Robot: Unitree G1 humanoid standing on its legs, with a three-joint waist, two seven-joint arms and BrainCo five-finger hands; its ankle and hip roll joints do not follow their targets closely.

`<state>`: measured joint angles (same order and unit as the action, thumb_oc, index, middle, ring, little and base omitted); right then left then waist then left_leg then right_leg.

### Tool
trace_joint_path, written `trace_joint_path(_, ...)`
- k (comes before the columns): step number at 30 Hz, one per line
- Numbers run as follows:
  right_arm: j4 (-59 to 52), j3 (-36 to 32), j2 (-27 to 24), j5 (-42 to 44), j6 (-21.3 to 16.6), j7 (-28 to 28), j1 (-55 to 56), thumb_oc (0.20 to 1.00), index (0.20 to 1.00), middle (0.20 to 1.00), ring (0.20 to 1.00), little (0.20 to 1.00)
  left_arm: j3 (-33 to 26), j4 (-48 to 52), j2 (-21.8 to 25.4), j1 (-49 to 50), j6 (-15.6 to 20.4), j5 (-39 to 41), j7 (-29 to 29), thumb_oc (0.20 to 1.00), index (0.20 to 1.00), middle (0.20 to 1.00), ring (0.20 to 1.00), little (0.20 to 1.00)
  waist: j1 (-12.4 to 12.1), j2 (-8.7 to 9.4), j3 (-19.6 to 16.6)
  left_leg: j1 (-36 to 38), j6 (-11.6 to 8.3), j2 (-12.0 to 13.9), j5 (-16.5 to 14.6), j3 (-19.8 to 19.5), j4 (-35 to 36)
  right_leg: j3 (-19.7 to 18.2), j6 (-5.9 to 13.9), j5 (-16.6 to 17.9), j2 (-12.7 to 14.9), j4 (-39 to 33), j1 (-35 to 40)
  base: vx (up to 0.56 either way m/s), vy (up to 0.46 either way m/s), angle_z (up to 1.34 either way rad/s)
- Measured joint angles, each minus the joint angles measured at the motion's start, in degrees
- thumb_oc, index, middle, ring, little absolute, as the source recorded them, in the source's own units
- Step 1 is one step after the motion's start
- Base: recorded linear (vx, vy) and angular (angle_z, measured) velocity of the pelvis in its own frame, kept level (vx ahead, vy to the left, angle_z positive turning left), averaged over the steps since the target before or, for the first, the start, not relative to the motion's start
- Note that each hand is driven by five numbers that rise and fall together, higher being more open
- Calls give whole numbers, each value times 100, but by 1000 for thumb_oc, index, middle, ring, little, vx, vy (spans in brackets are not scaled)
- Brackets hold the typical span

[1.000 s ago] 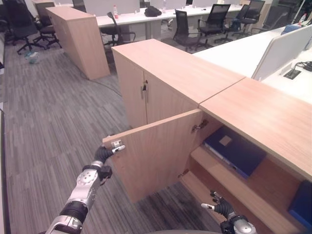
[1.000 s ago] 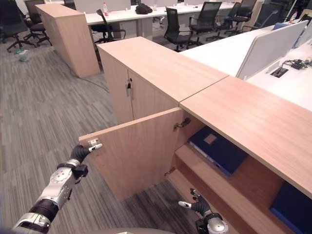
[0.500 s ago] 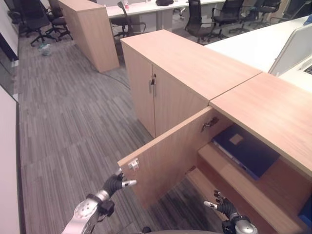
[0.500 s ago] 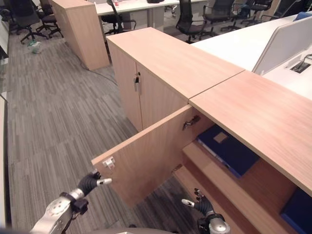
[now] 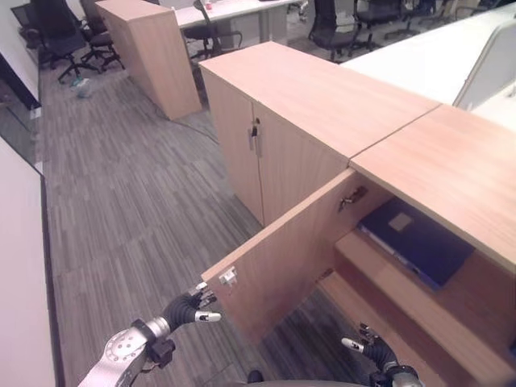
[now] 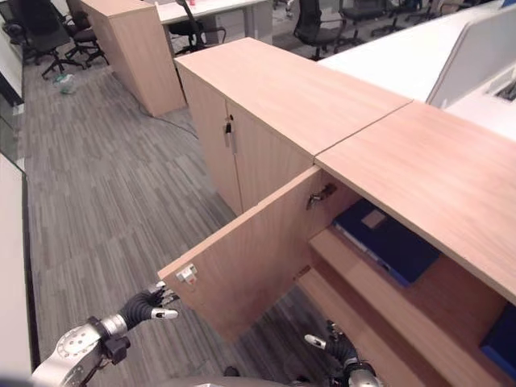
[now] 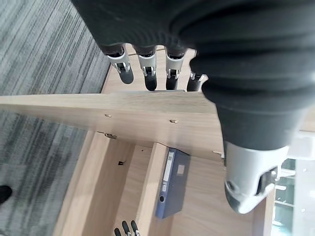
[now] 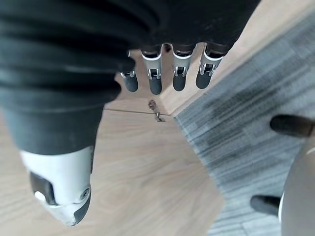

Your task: Put the empty folder in the office cabinet

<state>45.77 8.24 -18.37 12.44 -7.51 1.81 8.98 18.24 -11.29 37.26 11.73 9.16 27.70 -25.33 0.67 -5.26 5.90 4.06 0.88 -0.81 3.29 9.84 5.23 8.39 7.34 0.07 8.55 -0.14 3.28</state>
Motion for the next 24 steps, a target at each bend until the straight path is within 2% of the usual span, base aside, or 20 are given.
trace_joint_path(1,27,-8,-25,0,30,-23,-134,1000,1000,1000,1000,1000,-4,-28,-18,-53,2,0,44,1000,1000,1000,1000,1000,-9,-69,74,-19,23,8,3,92,-1,1,53,-73,52,175,-132,-196,49,-48)
trace_joint_path(2,96,-17,-23,1,48,-63,-258,1000,1000,1000,1000,1000,3,-75,-41,-142,4,-1,74,1000,1000,1000,1000,1000,41,-135,147,-32,107,2,49,238,-12,211,69,-82,169,228,-215,-242,83,-63)
trace_joint_path(3,238,-10,-16,0,88,-92,-449,1000,1000,1000,1000,1000,15,-137,-126,-225,5,-1,137,1000,1000,1000,1000,1000,-49,-196,158,-106,120,17,48,459,-13,657,131,-32,387,336,-400,-162,93,-86)
trace_joint_path(4,305,-28,-17,0,110,-122,-618,1000,1000,1000,1000,1000,54,-149,-163,-331,1,-5,236,1000,1000,1000,1000,1000,-118,-298,249,-132,209,67,43,714,-14,1242,128,-57,623,766,-565,-137,116,-107)
trace_joint_path(5,372,-71,-11,0,124,-165,-768,1000,1000,1000,1000,1000,72,-153,-141,-359,-9,-14,256,1000,1000,1000,1000,1000,-115,-370,294,-142,251,107,45,887,-13,1632,218,-178,947,1374,-710,-88,82,-96)
trace_joint_path(7,429,-201,-8,0,146,-213,-857,1000,1000,1000,1000,1000,43,-158,-24,-235,-35,-16,308,1000,1000,1000,1000,1000,-147,-391,306,-76,281,153,3,1119,-6,1859,364,-463,1360,2286,-726,-91,74,-80)
trace_joint_path(9,493,-235,23,-1,160,-307,-909,1000,1000,1000,1000,1000,-145,-176,42,20,-46,-14,374,1000,1000,1000,1000,1000,-209,-275,322,-50,160,167,-52,1413,-103,1990,367,-438,1430,2178,-587,-66,40,-108)
trace_joint_path(10,698,-271,-45,1,175,-385,-1015,1000,1000,1000,1000,1000,-112,-249,105,151,-110,-23,358,1000,1000,1000,1000,1000,-253,-329,319,-24,51,192,-96,1448,-68,2050,202,-442,1212,1779,-598,-34,15,-149)
trace_joint_path(12,1217,-445,-258,8,201,-547,-1196,1000,1000,1000,1000,1000,-34,-367,-61,361,-110,-13,322,1000,1000,1000,1000,1000,-296,-567,219,47,-52,365,-67,1774,-6,2052,117,-369,1049,1269,-613,-80,-119,-126)
trace_joint_path(13,1291,-456,-313,21,208,-572,-1185,1000,1000,1000,1000,1000,-48,-370,-132,367,-110,-10,348,1000,1000,1000,1000,1000,-333,-579,207,30,-99,450,-34,1915,-42,2184,107,-378,1069,1306,-628,-92,-220,-72)
trace_joint_path(14,1340,-470,-300,58,207,-587,-1188,1000,1000,1000,1000,1000,-66,-353,-186,383,-108,-5,391,1000,1000,1000,1000,1000,-448,-597,168,-2,-142,524,-44,2100,-59,2216,55,-500,1132,1691,-748,-37,-178,-53)
trace_joint_path(15,1344,-447,-239,137,206,-583,-1185,1000,1000,1000,1000,1000,-125,-322,-171,419,-108,0,450,1000,1000,1000,1000,1000,-517,-491,159,-16,-224,539,-67,2208,-97,2125,50,-736,1221,2248,-977,-33,-184,-53)
trace_joint_path(16,1340,-446,-124,228,202,-585,-1181,1000,1000,1000,1000,1000,-236,-320,-128,487,-108,5,474,1000,1000,1000,1000,1000,-513,-318,124,-9,-320,499,-30,2284,-168,2011,8,-811,1260,2433,-1093,-37,-178,-47)
trace_joint_path(17,1340,-417,-67,227,201,-575,-1180,1000,1000,1000,1000,1000,-307,-347,-104,554,-93,10,478,1000,1000,1000,1000,1000,-519,-229,79,-17,-369,483,-33,2318,-169,1912,-80,-863,1169,2212,-1105,-58,-202,-79)
trace_joint_path(18,1321,-432,-175,227,183,-582,-1172,1000,1000,1000,1000,1000,-257,-444,-174,684,-128,36,588,1000,1000,1000,1000,1000,-501,-494,-12,-6,-450,675,-86,2212,-140,1751,-130,-602,782,1644,-1014,-51,-237,-90)
trace_joint_path(19,1330,-428,-342,226,194,-598,-1067,1000,1000,1000,1000,1000,-223,-459,-300,792,-216,36,608,1000,1000,1000,1000,1000,-372,-675,-79,-8,-447,787,-62,2230,-189,1724,-148,-409,577,1289,-896,-50,-337,-93)
trace_joint_path(20,1353,-396,-490,221,198,-585,-943,1000,1000,1000,1000,1000,-163,-457,-412,842,-231,39,597,1000,1000,1000,1000,1000,-209,-764,-118,-8,-519,894,-63,2378,-259,1674,-156,-370,447,1222,-897,-22,-277,-60)
trace_joint_path(22,1560,-422,-520,221,215,-599,-907,1000,1000,1000,1000,1000,-20,-447,-451,873,-233,49,576,1000,1000,1000,1000,1000,-150,-709,-111,79,-618,1014,-97,2587,-378,1495,-205,-388,386,1279,-933,-14,-144,-52)
trace_joint_path(23,1575,-447,-504,221,248,-612,-899,1000,1000,1000,1000,1000,-10,-460,-492,867,-238,52,575,1000,1000,1000,1000,1000,-133,-699,-111,118,-632,1046,-156,2608,-450,1405,-293,-353,336,1238,-915,-5,-84,-49)
trace_joint_path(24,1570,-437,-560,220,274,-645,-889,1000,1000,1000,1000,1000,77,-456,-602,835,-245,49,548,1000,1000,1000,1000,1000,-71,-769,-162,130,-630,1066,-158,2531,-427,1374,-289,-310,260,1124,-894,-94,-85,-40)
